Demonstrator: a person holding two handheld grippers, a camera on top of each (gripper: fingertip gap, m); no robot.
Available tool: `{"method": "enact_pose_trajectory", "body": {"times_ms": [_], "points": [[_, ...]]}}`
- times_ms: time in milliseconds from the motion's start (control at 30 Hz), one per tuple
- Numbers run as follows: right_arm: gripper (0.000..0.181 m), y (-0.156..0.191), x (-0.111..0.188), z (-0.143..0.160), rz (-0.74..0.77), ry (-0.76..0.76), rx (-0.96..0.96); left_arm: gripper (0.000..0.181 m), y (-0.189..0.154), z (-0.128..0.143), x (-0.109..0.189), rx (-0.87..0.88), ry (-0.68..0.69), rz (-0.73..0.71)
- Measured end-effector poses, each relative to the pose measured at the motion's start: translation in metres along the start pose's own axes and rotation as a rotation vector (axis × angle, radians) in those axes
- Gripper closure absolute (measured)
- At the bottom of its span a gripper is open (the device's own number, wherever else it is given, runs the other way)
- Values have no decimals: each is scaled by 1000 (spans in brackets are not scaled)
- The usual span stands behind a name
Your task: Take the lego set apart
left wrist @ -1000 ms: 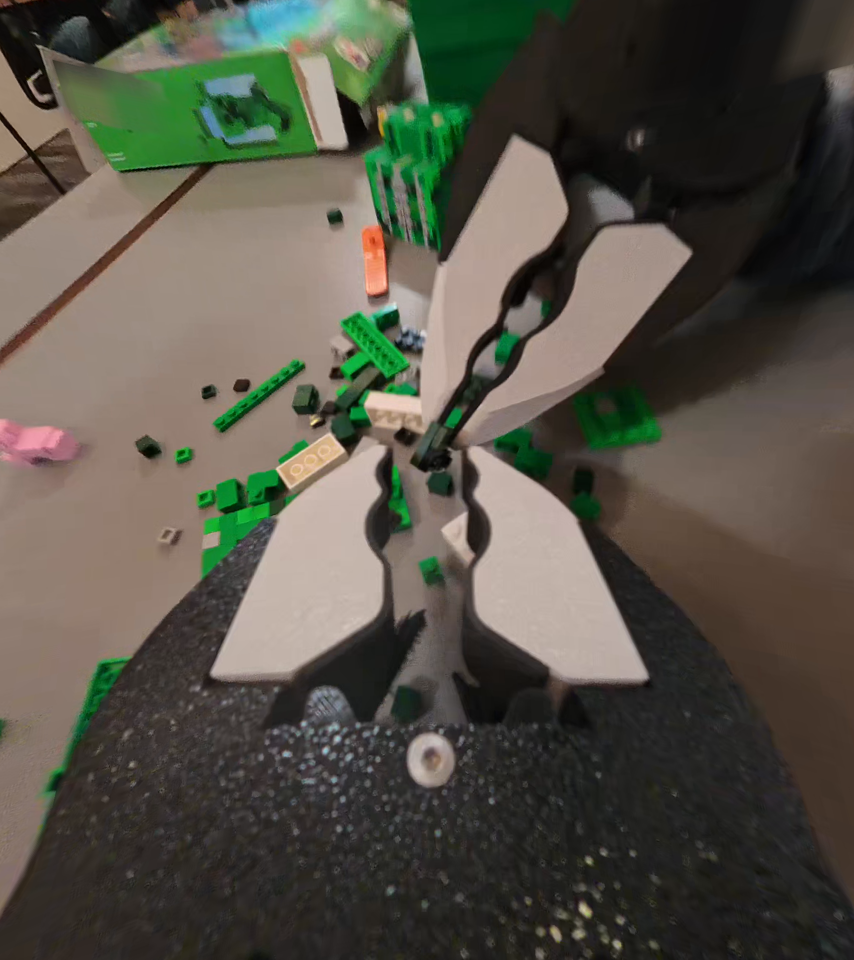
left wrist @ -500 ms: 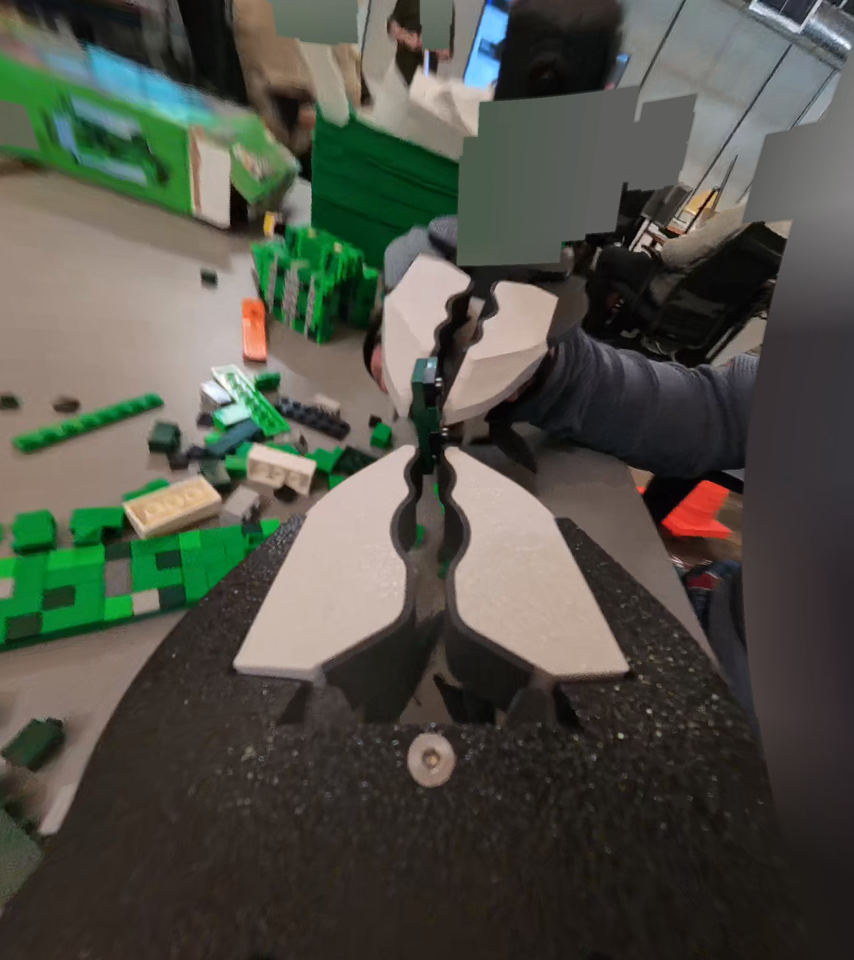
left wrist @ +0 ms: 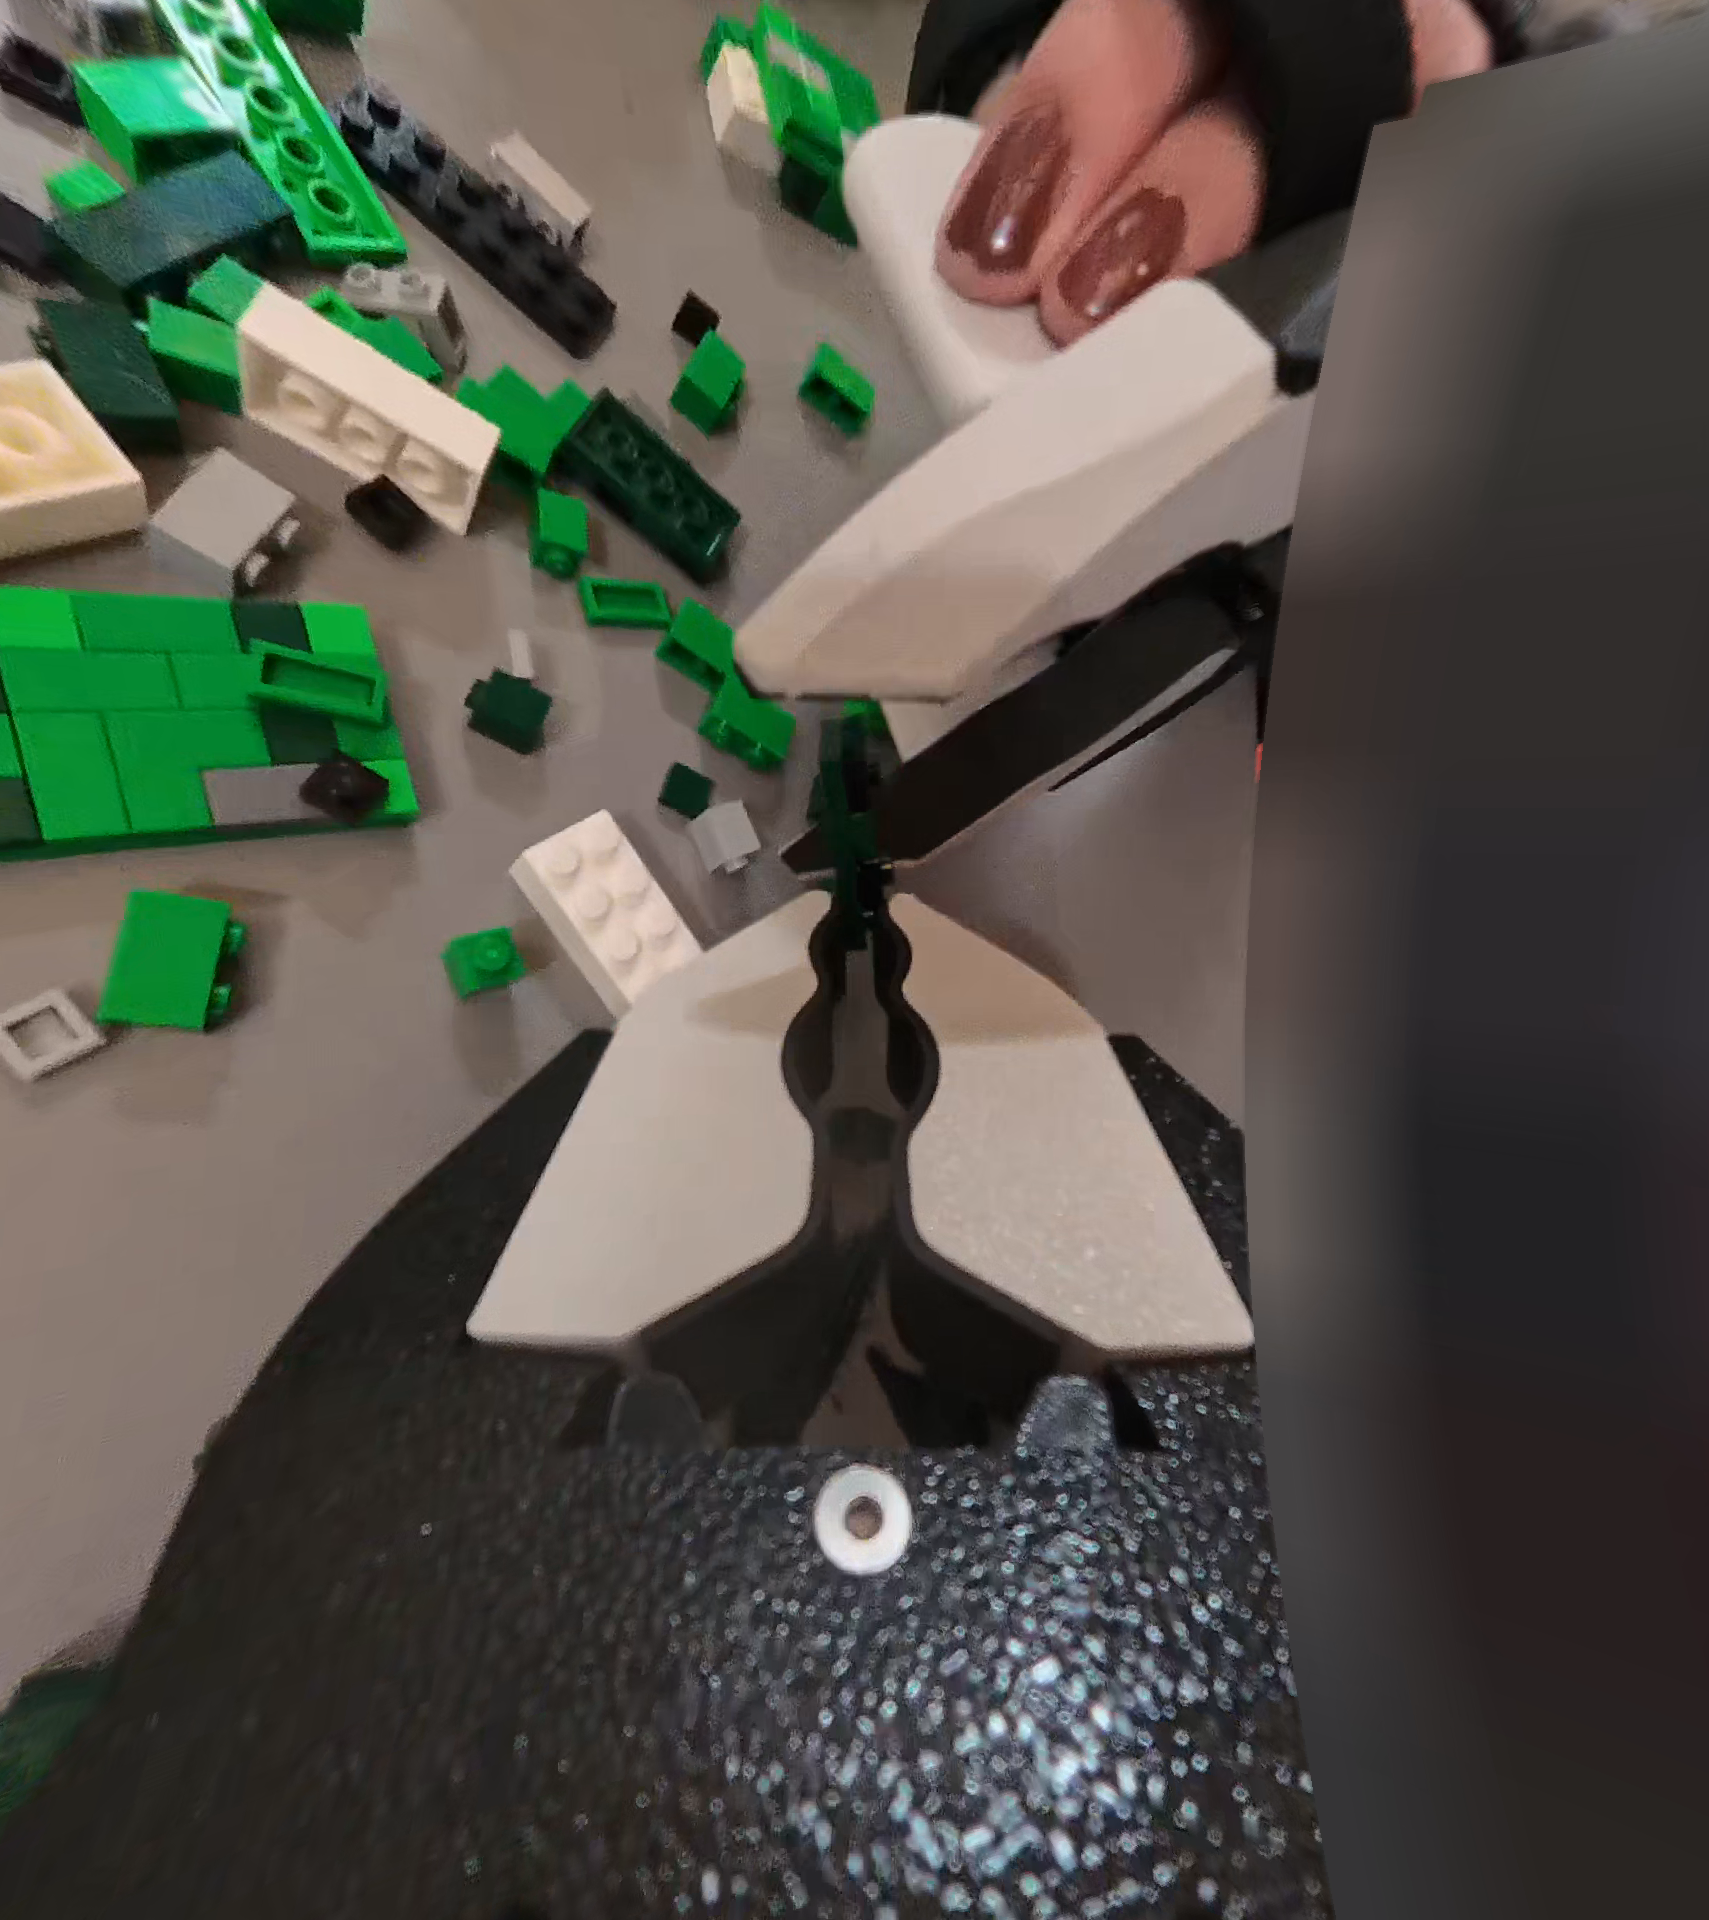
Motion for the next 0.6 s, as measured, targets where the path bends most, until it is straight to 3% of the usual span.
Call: {"method": "enact_pose_trajectory", "body": {"times_ms": [133,233,433,500,600], "points": [[150,7,-1,-4,-24,5,86,177,0,2,2,16,7,28],[154,7,-1,-5,-23,12,87,177,-1,2,4,1,4,37],[159,-7,-6,8,56,59,-77,174,8,-13,10,-4,-162,-16],[160,-12,-4,10,71,34,-165,162,8,-18,10,-10,-205,-16],[160,-17,-3,15,80,32,-235,166,9,-22,10,-72,-246,-96]]}}
Point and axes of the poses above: each gripper's, where its closed fingertips meet, x back along the fingers, z out of its underside, y = z × x across the jaws, the point moved 5 cm from there along x, back along the fingers, and after that the axes turned 2 degrees about y, right-handed, at the moved point
